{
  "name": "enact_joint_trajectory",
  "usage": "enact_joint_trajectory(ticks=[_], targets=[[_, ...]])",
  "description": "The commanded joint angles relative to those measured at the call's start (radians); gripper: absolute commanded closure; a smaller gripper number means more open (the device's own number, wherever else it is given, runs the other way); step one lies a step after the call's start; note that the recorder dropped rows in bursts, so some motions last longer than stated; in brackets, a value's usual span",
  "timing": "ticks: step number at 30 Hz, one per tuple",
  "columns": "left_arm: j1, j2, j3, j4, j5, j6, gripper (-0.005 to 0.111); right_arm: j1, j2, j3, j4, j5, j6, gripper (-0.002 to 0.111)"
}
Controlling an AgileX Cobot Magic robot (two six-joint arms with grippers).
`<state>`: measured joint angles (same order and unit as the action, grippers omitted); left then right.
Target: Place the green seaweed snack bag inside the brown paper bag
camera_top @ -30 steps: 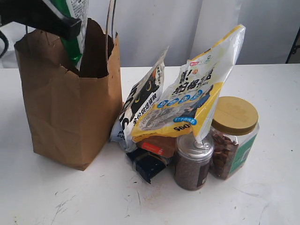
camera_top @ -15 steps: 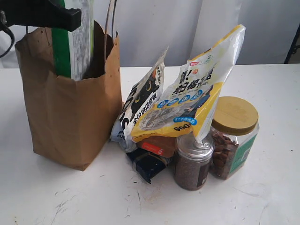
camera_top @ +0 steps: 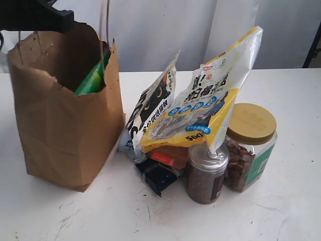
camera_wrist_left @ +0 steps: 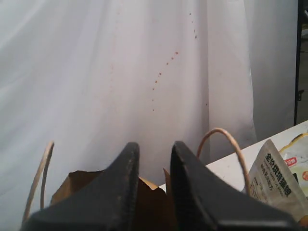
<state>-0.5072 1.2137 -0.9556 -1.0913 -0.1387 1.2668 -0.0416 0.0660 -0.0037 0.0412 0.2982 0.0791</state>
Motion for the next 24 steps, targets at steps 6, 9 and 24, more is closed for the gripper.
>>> enact_joint_trajectory(ticks=[6,9,24], targets=[[0.003,-0.208,-0.004,-0.005,0.008,-0.009,0.083,0.001,-0.005,0.004,0.001,-0.005,0.002,0.108],[0.003,-0.282,0.002,-0.005,0.048,-0.009,0.083,0.001,-0.005,0.004,0.001,-0.005,0.002,0.108],[0.003,-0.670,0.299,-0.092,0.178,-0.011,0.107,0.001,-0.005,0.004,0.001,-0.005,0.002,0.108]])
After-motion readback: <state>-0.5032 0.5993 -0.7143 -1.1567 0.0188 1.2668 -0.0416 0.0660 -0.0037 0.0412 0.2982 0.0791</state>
